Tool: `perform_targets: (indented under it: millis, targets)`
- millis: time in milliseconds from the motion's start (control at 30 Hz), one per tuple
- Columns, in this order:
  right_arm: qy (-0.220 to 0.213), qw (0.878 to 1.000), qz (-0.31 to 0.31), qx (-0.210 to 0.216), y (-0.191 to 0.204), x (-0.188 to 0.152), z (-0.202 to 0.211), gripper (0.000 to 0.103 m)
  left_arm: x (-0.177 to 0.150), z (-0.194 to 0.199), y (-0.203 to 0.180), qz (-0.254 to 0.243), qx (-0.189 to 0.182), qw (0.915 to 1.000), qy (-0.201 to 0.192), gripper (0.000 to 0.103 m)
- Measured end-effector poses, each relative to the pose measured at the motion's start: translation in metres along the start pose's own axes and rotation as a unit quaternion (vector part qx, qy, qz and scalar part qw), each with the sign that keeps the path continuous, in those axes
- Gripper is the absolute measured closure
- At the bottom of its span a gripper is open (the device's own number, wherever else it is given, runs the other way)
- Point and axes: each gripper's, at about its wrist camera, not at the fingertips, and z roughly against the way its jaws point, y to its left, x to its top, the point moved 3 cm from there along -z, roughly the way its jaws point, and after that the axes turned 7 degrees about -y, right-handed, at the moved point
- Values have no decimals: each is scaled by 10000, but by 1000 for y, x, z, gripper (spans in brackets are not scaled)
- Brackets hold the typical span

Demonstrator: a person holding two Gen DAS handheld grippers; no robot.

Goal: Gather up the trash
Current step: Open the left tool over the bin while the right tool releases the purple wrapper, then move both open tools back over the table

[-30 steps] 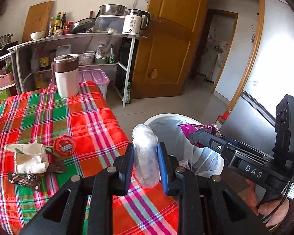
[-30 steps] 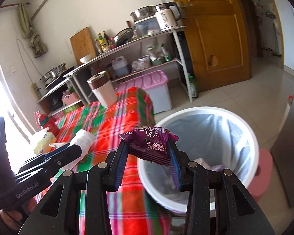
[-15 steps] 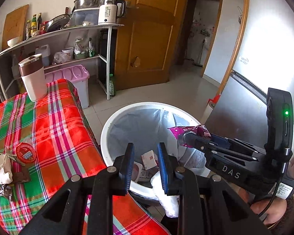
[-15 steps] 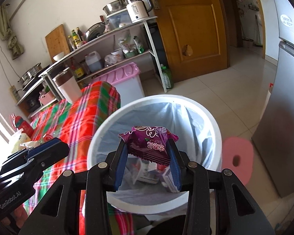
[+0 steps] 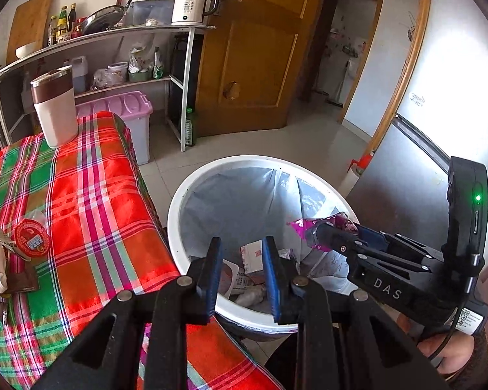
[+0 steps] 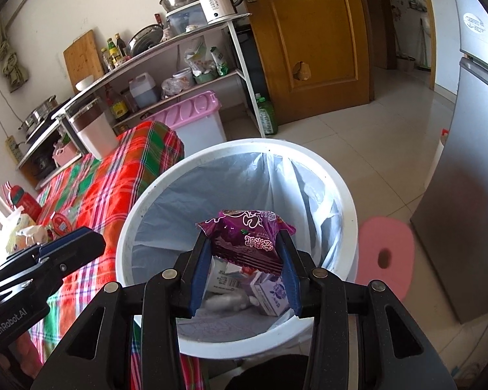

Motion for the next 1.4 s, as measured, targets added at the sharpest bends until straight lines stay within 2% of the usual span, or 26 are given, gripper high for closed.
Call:
perform_targets:
  millis: [100, 167, 467, 933, 1033, 1400]
  targets:
    - [33, 10000, 26, -42, 2, -1, 0, 56, -1, 3, 4, 16, 40, 10000, 1, 59]
    - [67, 10000, 6, -19, 4, -1, 0, 47, -2, 7, 8, 47, 74, 10000, -39, 53]
    - [-80, 10000, 15, 42, 21, 2, 11, 43, -1, 28, 26, 128, 198, 9995, -189, 51]
    - [-243, 9972, 252, 655, 81, 3, 15, 43, -7, 67, 74, 276, 772, 9954, -495, 47]
    - [-209, 9960, 365, 790, 98, 1, 11, 43, -10, 76, 91, 443, 822, 9942, -532, 46]
    - [-43, 9899, 737, 1214, 159, -3, -9, 43, -28, 120, 170, 958, 1507, 9813, -723, 39]
